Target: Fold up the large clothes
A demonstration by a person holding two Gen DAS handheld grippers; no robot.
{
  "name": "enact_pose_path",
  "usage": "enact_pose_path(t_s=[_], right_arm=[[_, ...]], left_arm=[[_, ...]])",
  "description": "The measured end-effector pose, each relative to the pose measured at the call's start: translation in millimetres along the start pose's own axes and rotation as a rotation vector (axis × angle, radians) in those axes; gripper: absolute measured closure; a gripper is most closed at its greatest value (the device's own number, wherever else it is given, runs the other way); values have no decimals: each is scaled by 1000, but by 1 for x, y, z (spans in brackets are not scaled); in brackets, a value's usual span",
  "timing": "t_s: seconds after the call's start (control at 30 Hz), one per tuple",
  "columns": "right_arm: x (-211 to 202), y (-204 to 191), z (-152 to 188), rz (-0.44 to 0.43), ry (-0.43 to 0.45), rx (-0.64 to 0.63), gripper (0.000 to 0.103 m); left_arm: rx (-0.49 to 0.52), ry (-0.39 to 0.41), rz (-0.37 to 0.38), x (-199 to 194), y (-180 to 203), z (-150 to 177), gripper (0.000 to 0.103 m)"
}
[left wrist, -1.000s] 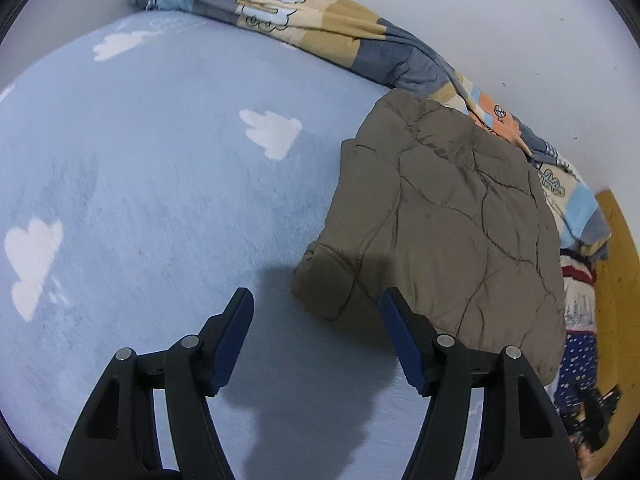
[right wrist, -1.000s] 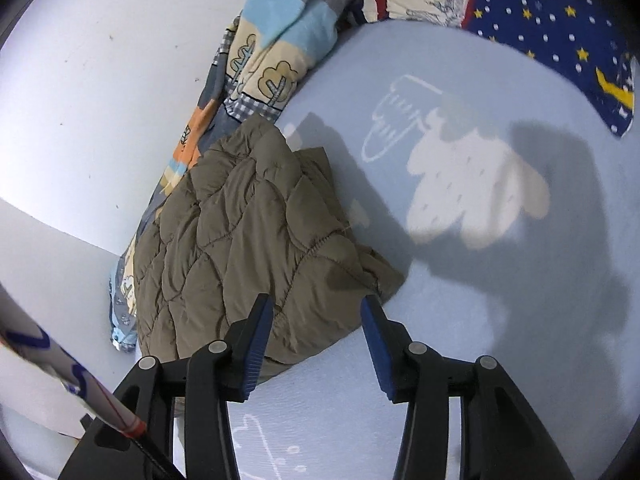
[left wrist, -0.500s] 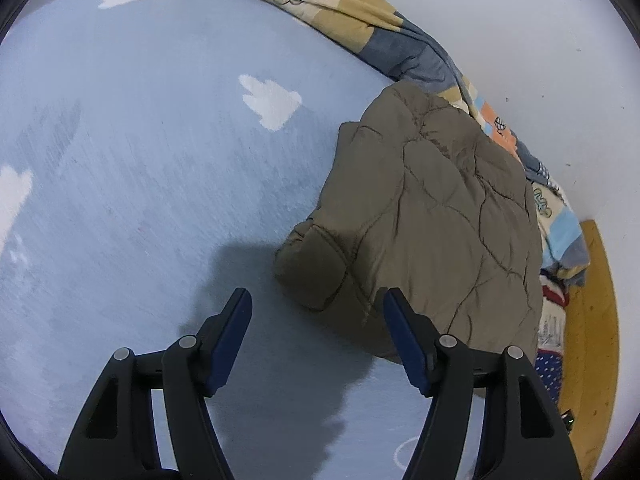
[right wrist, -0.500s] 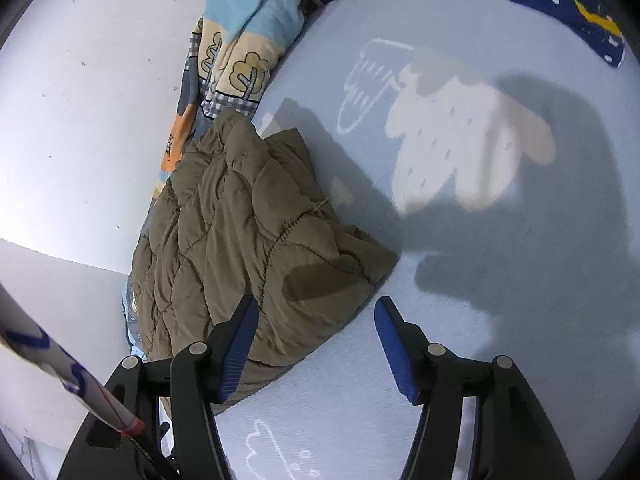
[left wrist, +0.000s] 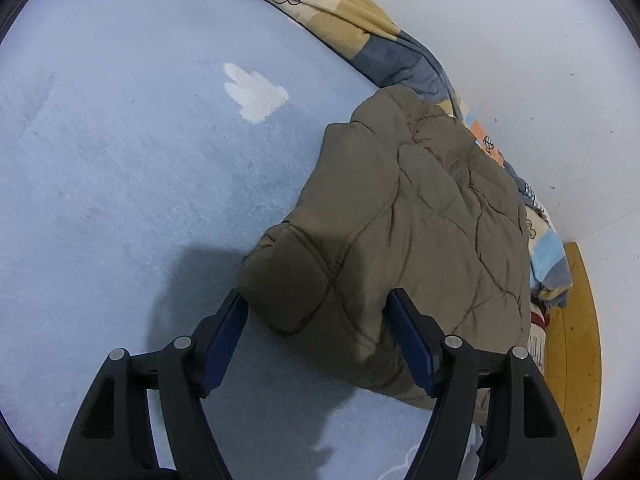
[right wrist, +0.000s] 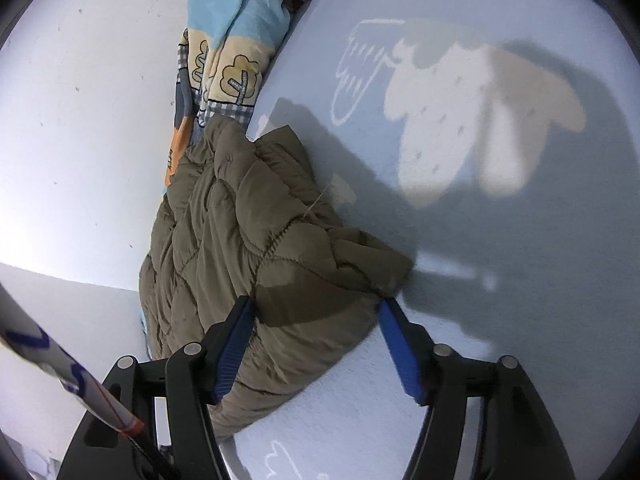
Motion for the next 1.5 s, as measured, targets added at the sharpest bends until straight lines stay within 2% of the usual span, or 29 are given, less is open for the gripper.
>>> enact_pose_path(t_s=[0.27,0.37,0.43,0.5,0.57,0.6,0.67,0.77,0.87,0.97,1.2,1.5], right_arm=[[24,7,-6,12,23,37,19],[35,6,-8,7,35,26,15],[39,3,-8,7,40,-1,20],[39,-4,-8,18,52,-58,41],[36,-18,-7,33,65,-151,54],[35,-24,-6,46,74,-200,58],[30,-45,0,97,105,-345,62],[23,-60,9,141,142,-462,66],[17,-79,19,180,173,-611,69],[9,-93,24,187,196,-688,71],[-11,-104,24,168,199,-697,71],[-43,-123,31,143,200,-709,71]], left_arm=[[-88,5,33,18,-11,-2,17],[-83,13,40,24,-10,-5,15],[-32,36,38,24,-3,-8,19],[83,62,19,22,12,-10,39],[189,90,-15,20,30,-11,50],[275,107,-43,17,43,-10,55],[376,131,-78,14,58,-6,60],[438,149,-96,9,68,-5,62],[460,164,-94,2,72,-7,64],[483,186,-88,-10,77,-7,64],[512,217,-67,-30,90,-7,65],[481,228,-38,-76,90,-1,65]])
Point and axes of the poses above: each gripper's, at about its wrist camera, not at the fingertips, and x roughly the way its jaws point, y to its right, z to its underside, the point moved 1 cm from there along x, roughly the way its jaws point, and after that the axes turned 15 degrees about y, right-handed, at the moved point
